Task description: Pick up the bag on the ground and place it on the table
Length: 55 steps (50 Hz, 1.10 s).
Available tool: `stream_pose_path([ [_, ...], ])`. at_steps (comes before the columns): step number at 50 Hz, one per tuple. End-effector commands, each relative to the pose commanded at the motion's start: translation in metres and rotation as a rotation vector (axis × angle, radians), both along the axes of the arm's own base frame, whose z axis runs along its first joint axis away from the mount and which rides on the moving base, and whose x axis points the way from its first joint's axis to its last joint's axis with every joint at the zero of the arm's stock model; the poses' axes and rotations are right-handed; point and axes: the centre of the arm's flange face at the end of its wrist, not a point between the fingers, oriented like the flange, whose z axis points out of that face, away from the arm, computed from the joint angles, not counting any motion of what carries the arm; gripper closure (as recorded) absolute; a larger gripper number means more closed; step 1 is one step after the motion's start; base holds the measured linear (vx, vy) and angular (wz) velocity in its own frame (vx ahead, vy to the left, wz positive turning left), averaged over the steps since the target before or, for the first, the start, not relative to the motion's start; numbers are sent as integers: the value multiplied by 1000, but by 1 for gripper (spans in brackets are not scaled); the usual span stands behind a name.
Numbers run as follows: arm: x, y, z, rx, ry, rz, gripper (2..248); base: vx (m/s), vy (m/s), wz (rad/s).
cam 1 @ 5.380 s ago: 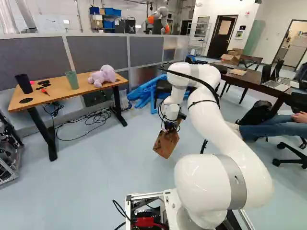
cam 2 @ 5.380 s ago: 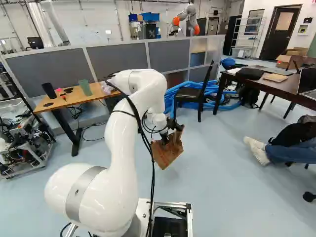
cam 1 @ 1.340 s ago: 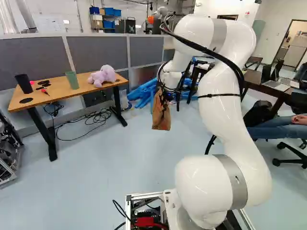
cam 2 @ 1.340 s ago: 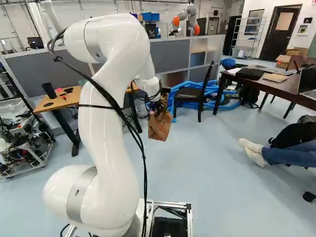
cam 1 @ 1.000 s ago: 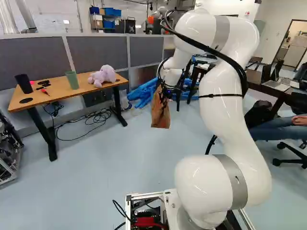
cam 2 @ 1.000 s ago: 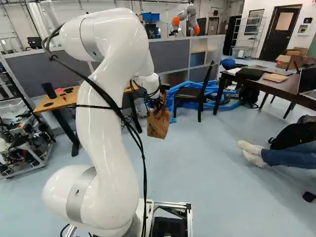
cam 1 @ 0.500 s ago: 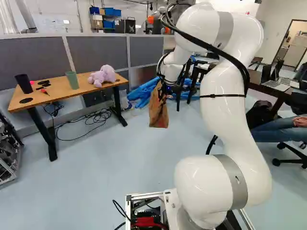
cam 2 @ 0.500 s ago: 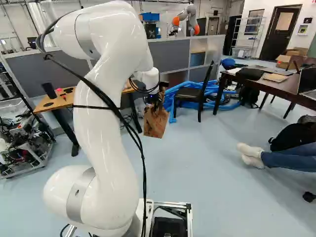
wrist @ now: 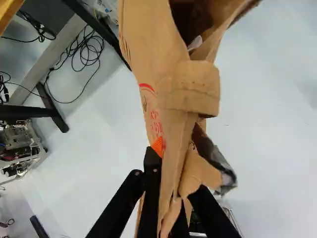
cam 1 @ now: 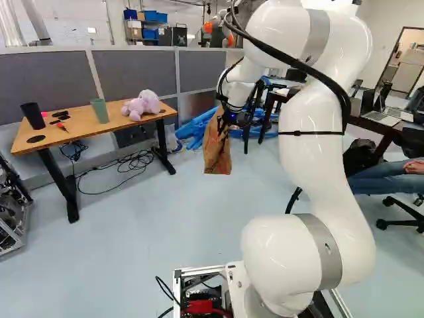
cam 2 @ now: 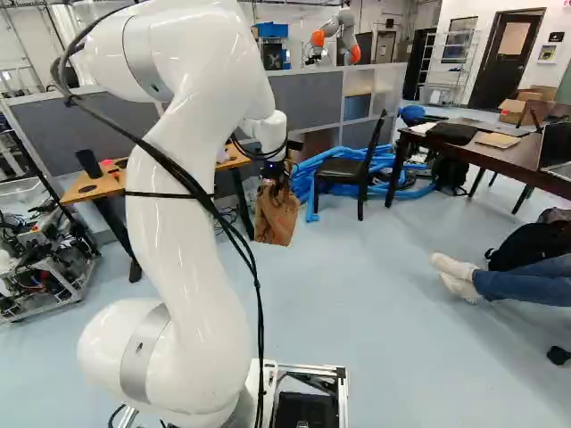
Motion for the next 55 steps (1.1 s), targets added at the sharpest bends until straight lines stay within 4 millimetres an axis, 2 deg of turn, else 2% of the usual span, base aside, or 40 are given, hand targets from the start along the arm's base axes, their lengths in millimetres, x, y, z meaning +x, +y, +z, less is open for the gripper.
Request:
stream_pose_path([
  [55,-36,9,74,67,24,31,229,0,0,0],
])
